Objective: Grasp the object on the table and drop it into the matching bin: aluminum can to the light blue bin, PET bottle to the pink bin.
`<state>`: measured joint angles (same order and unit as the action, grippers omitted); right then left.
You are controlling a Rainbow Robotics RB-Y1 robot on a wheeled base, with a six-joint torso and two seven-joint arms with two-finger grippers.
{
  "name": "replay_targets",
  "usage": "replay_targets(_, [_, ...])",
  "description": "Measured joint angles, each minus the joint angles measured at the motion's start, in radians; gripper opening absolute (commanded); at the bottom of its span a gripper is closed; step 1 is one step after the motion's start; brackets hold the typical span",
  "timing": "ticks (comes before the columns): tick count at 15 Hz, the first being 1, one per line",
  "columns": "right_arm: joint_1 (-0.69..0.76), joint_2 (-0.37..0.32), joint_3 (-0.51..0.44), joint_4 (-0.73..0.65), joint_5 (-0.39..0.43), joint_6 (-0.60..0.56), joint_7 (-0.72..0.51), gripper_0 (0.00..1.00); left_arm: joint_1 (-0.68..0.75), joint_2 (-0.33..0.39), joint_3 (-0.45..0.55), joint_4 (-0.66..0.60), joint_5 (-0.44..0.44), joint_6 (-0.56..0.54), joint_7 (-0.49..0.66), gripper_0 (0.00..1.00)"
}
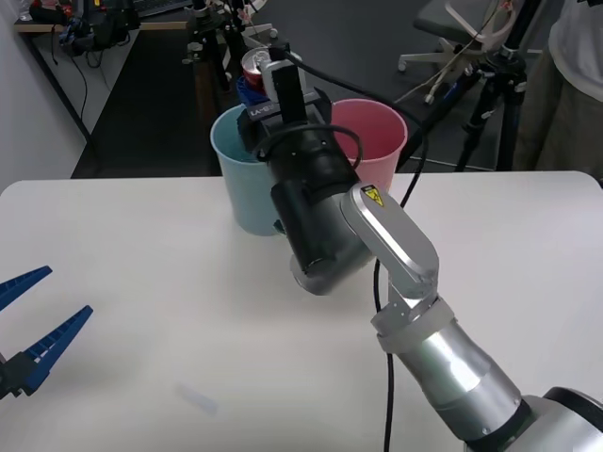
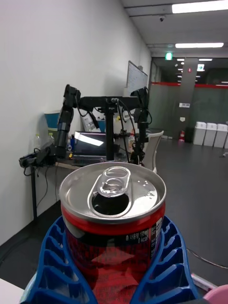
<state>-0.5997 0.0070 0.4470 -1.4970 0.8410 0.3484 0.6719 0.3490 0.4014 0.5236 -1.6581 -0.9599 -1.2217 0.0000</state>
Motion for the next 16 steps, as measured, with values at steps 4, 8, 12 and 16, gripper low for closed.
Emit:
replay_targets(4, [-0.089,0.011,-0.042,0.147,0.010,0.000,0.000,0.00,0.000,0.000,0.000,0.000,0.000,0.000,0.000,1.00])
replay_targets(8, [-0.142,0.011,-0.074,0.245,0.012,0.000,0.000,0.00,0.000,0.000,0.000,0.000,0.000,0.000,0.000,1.00])
replay_targets(12, [-0.186,0.011,-0.092,0.316,-0.012,-0.013,-0.004,0.00,0.000,0.000,0.000,0.000,0.000,0.000,0.000,1.00])
replay_targets(16, [-0.192,0.011,-0.096,0.320,-0.059,-0.030,-0.017,0.00,0.000,0.000,0.000,0.000,0.000,0.000,0.000,1.00])
